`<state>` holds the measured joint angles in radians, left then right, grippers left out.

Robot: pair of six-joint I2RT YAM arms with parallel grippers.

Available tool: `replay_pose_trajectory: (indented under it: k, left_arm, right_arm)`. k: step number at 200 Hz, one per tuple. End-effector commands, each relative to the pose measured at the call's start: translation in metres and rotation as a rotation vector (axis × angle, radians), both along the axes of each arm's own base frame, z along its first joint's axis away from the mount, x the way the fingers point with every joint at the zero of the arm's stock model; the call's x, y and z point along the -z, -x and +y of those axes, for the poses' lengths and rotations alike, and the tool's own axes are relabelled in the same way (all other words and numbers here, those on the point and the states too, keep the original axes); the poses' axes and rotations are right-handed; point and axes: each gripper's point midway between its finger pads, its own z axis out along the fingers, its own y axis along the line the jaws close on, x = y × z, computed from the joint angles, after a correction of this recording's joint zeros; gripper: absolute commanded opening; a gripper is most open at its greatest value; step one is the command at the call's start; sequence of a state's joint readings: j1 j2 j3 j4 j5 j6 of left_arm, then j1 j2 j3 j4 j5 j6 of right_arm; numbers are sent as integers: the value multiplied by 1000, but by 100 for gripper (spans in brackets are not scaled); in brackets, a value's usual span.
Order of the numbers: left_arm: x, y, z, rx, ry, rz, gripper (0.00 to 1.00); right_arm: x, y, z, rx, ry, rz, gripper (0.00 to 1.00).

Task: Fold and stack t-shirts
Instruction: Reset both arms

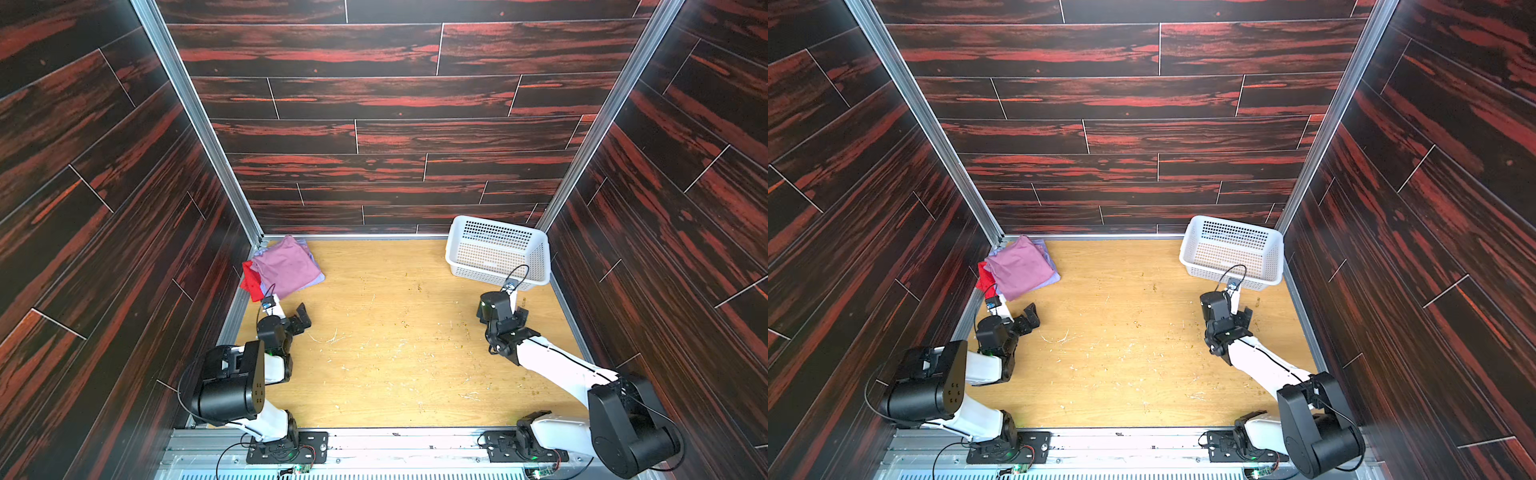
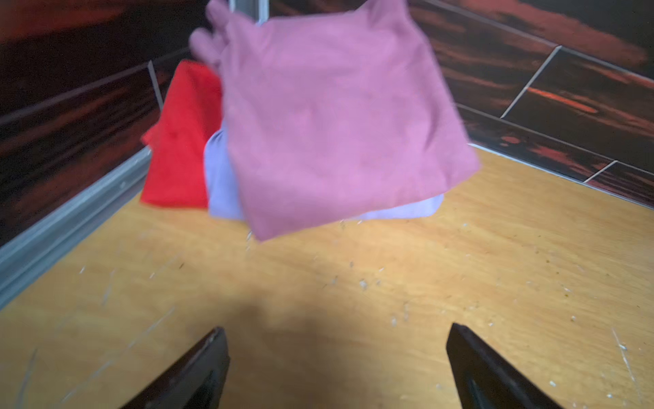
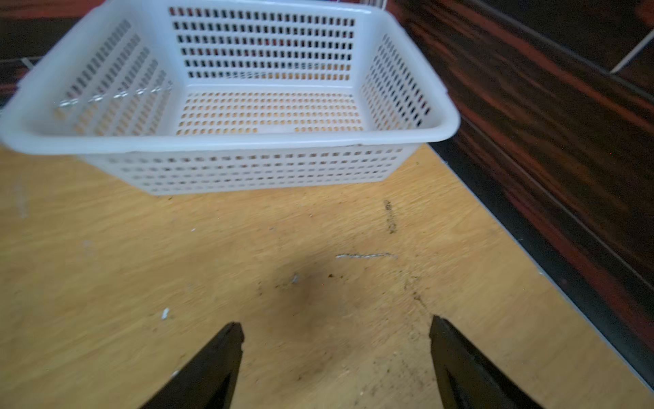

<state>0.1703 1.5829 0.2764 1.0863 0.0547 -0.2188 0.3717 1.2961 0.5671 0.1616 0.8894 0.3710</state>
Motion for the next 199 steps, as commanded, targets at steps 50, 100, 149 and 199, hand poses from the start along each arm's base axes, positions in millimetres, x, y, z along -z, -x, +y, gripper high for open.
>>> replay_pose_trajectory:
  k: [50, 100, 149, 199]
  left_arm:
    - [-18, -22, -1, 5, -93, -22, 100]
    - [-20, -22, 0, -7, -99, -28, 100]
    - [-19, -23, 1, -10, -102, -25, 100]
    - [-20, -22, 0, -5, -101, -30, 100]
  right_arm:
    - [-36, -10, -28, 30, 190, -413, 86]
    - [-14, -23, -18, -84, 153, -377, 82]
    - [-9, -27, 0, -279, 126, -409, 78]
    - [-7, -26, -9, -213, 115, -397, 98]
